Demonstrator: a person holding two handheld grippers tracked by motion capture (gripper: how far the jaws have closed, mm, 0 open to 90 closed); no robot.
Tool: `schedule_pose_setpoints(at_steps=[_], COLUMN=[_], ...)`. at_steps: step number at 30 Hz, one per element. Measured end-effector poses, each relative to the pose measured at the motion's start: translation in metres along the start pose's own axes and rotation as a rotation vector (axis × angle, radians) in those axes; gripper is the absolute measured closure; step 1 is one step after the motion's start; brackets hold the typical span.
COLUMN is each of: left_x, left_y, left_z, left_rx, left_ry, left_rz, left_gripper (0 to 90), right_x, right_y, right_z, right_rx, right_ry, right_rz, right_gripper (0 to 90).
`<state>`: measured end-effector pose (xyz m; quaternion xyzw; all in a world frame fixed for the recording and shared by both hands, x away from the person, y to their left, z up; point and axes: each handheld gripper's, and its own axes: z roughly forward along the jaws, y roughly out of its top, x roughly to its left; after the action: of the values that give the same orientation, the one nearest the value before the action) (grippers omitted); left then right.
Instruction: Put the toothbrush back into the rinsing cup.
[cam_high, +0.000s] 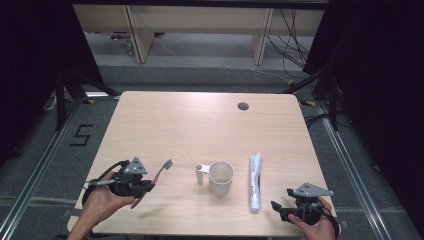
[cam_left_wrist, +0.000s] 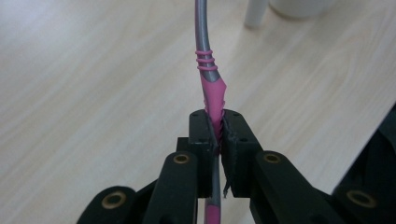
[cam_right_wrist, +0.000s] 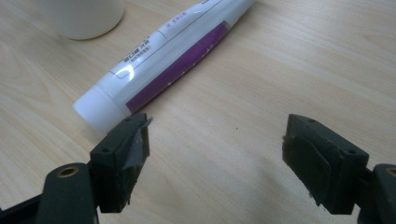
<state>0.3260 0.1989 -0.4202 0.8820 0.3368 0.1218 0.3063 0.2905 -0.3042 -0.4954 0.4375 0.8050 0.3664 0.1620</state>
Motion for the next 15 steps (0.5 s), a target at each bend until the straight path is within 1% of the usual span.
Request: schedule_pose_setpoints(at_steps=[1,2,3,4,5,6,7,8,9,10,11,12,13,14,15], left_x=[-0.001,-0.001,-0.001,-0.002,-0.004,-0.005,-0.007,-0.008,-0.009,-0.010,-0.011,-0.012,-0.014,-0.015,-0.016], left_y=[0.001,0.002,0.002,0.003,0.004,0.005,0.007,0.008,0.009,0.010,0.012,0.013,0.014,0.015,0.017], left_z=[0.000,-0.001,-0.002,-0.002,0.000,0.001,0.002,0.004,0.006,0.008,0.009,0.011,0.012,0.014,0.016], left_rx=[-0.036,-0.073,-0.096,-0.130,-0.171,-0.186,-0.208,-0.225,-0.237,-0.257,-0.251,-0.272,-0.298,-0.321,-0.343], left_ry=[0.015,0.045,0.054,0.070,0.086,0.082,0.090,0.088,0.073,0.086,0.080,0.082,0.089,0.072,0.076], left_rz=[-0.020,-0.015,-0.009,-0.016,-0.025,-0.028,-0.027,-0.031,-0.037,-0.042,-0.040,-0.047,-0.049,-0.064,-0.069], left_gripper=[82.7,82.6,82.7,82.7,82.6,82.6,82.6,82.6,82.6,82.6,82.6,82.6,82.6,82.6,82.6], right_x=[0.000,0.000,0.000,0.000,0.000,0.000,0.000,0.000,0.000,0.000,0.000,0.002,0.001,0.001,0.001], right_y=[0.000,0.000,0.000,0.000,0.000,0.000,0.000,0.000,0.000,0.000,0.000,0.000,-0.001,-0.001,-0.001], right_z=[0.000,0.000,0.000,0.000,0.000,0.000,0.000,0.001,0.000,0.000,0.000,0.000,0.000,0.000,0.000], right_rx=[-0.001,-0.001,0.000,-0.001,0.005,0.001,0.003,0.001,0.002,0.001,0.002,0.012,0.006,0.011,0.010], right_ry=[0.000,-0.001,0.000,-0.001,0.012,0.002,0.012,0.008,-0.001,0.002,0.008,0.018,0.012,0.013,0.013], right_rz=[0.000,0.000,0.001,0.000,0.011,0.002,0.008,0.002,0.002,0.002,0.014,0.038,0.027,0.033,0.032], right_gripper=[23.8,23.8,23.8,23.8,23.8,23.8,23.8,23.7,23.7,23.7,23.8,23.8,23.8,23.7,23.7])
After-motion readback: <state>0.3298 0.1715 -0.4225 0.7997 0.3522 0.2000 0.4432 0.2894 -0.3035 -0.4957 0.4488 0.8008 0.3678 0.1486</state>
